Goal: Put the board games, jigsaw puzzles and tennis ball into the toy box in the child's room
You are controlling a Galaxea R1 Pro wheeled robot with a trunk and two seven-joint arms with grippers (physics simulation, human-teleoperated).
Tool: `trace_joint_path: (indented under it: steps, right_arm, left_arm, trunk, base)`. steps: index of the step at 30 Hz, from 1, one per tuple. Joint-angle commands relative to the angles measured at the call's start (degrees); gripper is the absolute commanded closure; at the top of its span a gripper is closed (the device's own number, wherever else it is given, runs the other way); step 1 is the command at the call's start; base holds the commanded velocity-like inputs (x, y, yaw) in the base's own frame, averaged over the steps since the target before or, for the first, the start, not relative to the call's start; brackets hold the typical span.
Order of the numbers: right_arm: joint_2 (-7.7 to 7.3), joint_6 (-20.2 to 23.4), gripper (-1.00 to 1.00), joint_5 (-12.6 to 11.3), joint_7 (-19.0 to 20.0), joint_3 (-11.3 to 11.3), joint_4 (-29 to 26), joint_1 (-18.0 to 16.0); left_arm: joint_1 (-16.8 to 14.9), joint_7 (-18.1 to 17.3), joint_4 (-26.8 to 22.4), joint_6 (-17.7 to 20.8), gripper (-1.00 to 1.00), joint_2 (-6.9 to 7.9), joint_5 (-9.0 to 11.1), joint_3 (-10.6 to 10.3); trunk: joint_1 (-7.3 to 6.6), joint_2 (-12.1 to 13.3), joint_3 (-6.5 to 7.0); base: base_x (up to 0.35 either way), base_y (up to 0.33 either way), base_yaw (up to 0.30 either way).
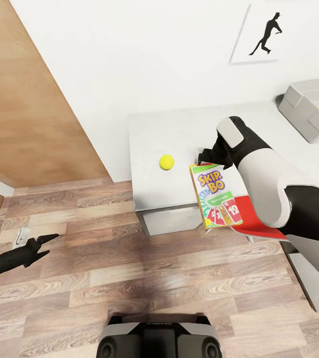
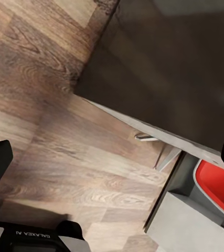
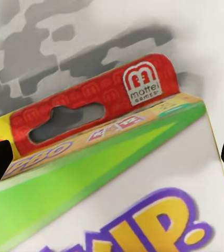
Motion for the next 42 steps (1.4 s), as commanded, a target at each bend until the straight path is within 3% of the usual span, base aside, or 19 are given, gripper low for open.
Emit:
trace_joint_path:
  steps: [1, 21, 29, 42]
  right_arm:
    - [0.07, 0.34, -1.0, -0.15, -0.47, -0.34, 1.24, 0.01]
    - [0.15, -0.11, -1.0, 0.0, -0.3, -1.07, 0.12, 0.01]
    - [-0.03, -1.2, -1.0, 0.09, -0.42, -0.99, -7.04, 0.08]
    - [0.46, -0.62, -1.0, 0.19, -0.43, -0.87, -12.21, 0.16]
  left_arm:
    - [-0.04, -0.29, 0.0, 0.26, -1.0, 0.0, -0.2, 0.11]
    - [-0.04, -0.25, 0.0, 0.26, -1.0, 0.05, -0.19, 0.13]
    - [-0.04, -0.28, 0.0, 0.26, -1.0, 0.06, -0.17, 0.15]
    - [-0.04, -0.29, 0.0, 0.26, -1.0, 0.06, -0.18, 0.15]
  trunk:
    - [0.03, -0.05, -0.06]
    - [0.03, -0.05, -0.06]
    - [0.03, -0.05, -0.06]
    - [0.03, -0.05, -0.06]
  base:
    - [-0.004, 0.0, 0.0]
    - [0.0, 0.0, 0.0]
    - [0.0, 0.0, 0.0]
    - [0.0, 0.0, 0.0]
